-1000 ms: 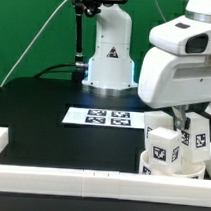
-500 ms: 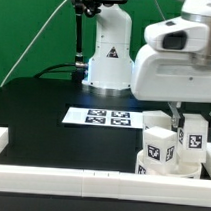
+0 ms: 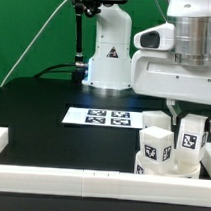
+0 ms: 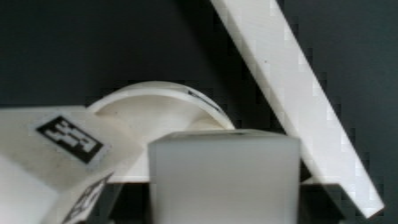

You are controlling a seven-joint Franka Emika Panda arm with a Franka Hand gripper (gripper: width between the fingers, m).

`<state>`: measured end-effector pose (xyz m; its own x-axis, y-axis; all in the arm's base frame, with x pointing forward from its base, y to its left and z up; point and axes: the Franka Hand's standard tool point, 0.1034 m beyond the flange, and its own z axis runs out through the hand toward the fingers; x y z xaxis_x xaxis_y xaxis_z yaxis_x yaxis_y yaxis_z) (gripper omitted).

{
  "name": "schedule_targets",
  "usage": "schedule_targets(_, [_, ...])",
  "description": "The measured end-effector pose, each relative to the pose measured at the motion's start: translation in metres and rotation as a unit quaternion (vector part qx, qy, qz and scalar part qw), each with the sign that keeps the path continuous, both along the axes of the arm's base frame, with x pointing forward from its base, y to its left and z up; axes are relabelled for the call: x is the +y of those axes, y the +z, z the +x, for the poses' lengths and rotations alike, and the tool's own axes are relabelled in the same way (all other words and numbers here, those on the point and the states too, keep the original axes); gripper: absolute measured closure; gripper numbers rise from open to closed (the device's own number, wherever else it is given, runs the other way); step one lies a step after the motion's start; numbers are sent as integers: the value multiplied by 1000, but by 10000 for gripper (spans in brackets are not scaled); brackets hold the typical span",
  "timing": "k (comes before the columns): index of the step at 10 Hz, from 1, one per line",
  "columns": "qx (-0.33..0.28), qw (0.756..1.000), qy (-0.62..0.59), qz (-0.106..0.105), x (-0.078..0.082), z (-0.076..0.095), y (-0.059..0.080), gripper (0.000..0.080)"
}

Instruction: Assemble stool

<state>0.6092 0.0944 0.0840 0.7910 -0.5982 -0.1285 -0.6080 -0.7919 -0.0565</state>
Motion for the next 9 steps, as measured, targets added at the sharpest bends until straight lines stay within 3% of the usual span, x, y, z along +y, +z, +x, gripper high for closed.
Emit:
schedule_targets(3, [12,995,-94,-6,1,0,0,461])
schedule_targets(5, [1,978,-207,3,-2,2,-1,461])
schedule_targets(8, [-15,907,-420,29,-2,3,-1,461])
schedule_targets(9, [-9,867,-496,36,3,4,-1,461])
